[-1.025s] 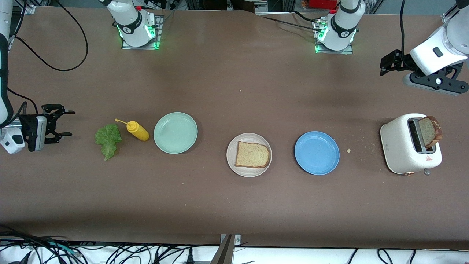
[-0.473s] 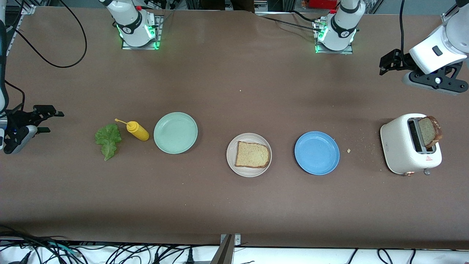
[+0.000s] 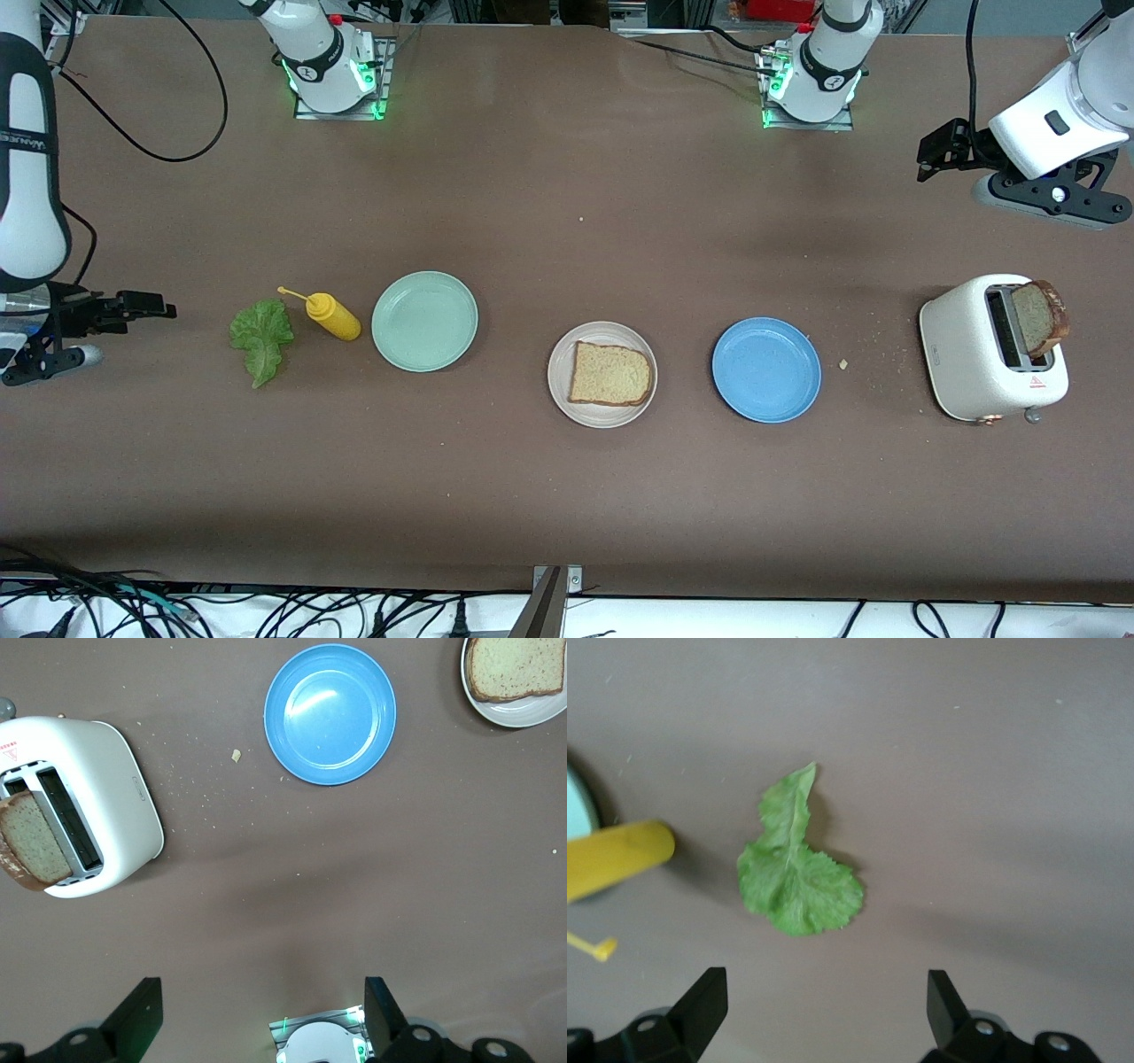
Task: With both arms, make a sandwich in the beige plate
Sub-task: 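Move the open right gripper over the green lettuce leaf, then grasp the lettuce leaf stem with the right gripper and lift it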
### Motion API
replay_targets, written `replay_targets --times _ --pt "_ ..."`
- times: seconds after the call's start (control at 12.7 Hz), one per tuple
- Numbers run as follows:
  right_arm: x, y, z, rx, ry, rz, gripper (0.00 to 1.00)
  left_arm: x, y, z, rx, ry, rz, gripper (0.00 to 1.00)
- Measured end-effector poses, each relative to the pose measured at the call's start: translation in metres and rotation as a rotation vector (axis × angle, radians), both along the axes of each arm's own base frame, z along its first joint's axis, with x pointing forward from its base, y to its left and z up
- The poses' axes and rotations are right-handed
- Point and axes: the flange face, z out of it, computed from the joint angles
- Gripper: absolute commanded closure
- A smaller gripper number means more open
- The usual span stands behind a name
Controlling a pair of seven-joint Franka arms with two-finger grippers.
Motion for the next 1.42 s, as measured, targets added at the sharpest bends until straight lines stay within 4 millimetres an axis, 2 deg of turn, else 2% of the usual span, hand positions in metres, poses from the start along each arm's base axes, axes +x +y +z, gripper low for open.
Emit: replay_targets --times 0.16,0.32,0.55,0.71,1.18,1.42 --pt "0.002 0.013 -0.008 -0.032 -0.005 -0.137 0.00 0.000 0.000 0.000 0.000 0.000 0.000 0.00" --pt "0.006 0.035 -0.023 -0.066 -0.020 -0.269 0.00 0.000 0.000 0.000 0.000 0.000 0.000 0.00" --pt "0.004 0.073 -0.047 -0.142 -0.036 -0.388 0.00 0.000 0.000 0.000 0.000 0.000 0.000 0.00" --pt "-0.001 0.089 -0.061 -0.153 -0.046 -0.433 0.00 0.000 0.000 0.000 0.000 0.000 0.000 0.00" --pt "-0.027 0.109 -0.117 -0.157 0.006 -0.470 0.00 0.000 0.000 0.000 0.000 0.002 -0.001 0.00" --pt "-0.030 0.110 -0.134 -0.159 0.014 -0.471 0.01 0.000 0.000 0.000 0.000 0.002 -0.001 0.00"
